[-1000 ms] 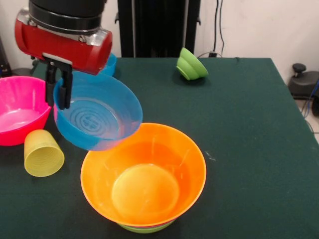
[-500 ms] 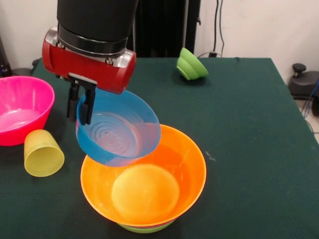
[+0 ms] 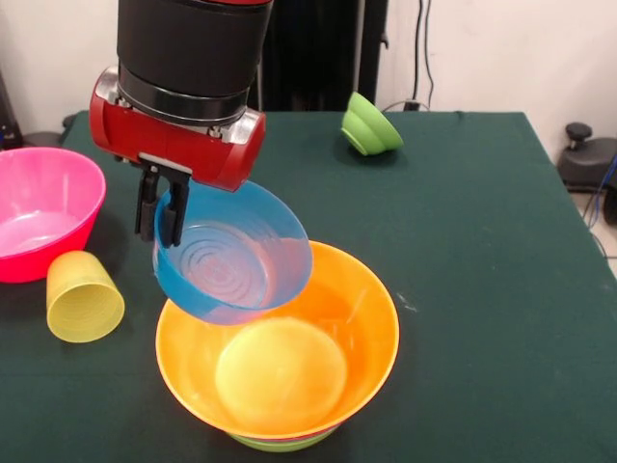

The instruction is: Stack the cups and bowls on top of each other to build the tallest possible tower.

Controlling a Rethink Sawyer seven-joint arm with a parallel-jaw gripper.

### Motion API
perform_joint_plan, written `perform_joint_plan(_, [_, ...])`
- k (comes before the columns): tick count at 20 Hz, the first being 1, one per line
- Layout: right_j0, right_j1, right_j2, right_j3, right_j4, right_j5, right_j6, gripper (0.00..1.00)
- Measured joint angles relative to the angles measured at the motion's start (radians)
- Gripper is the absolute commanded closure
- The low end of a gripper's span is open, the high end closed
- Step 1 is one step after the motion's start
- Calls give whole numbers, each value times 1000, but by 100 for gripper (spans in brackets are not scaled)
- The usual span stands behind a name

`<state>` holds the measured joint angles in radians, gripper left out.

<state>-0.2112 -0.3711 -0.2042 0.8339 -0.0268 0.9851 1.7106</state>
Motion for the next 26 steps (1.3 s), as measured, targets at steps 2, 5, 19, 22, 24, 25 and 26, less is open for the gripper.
perform_joint_plan(2, [0, 0, -1, 2, 0, 0, 0, 100])
perform_joint_plan(5, [0, 0, -4, 3, 0, 0, 0, 100])
perform_joint_plan(19, [0, 0, -34, 8, 0, -29, 0, 100])
perform_joint_plan(22, [0, 0, -39, 8, 0, -30, 0, 100])
perform_joint_plan(24, [1, 2, -44, 8, 0, -30, 0, 100])
perform_joint_plan(25, [3, 3, -49, 8, 0, -30, 0, 100])
perform_joint_plan(26, [4, 5, -51, 8, 0, -30, 0, 100])
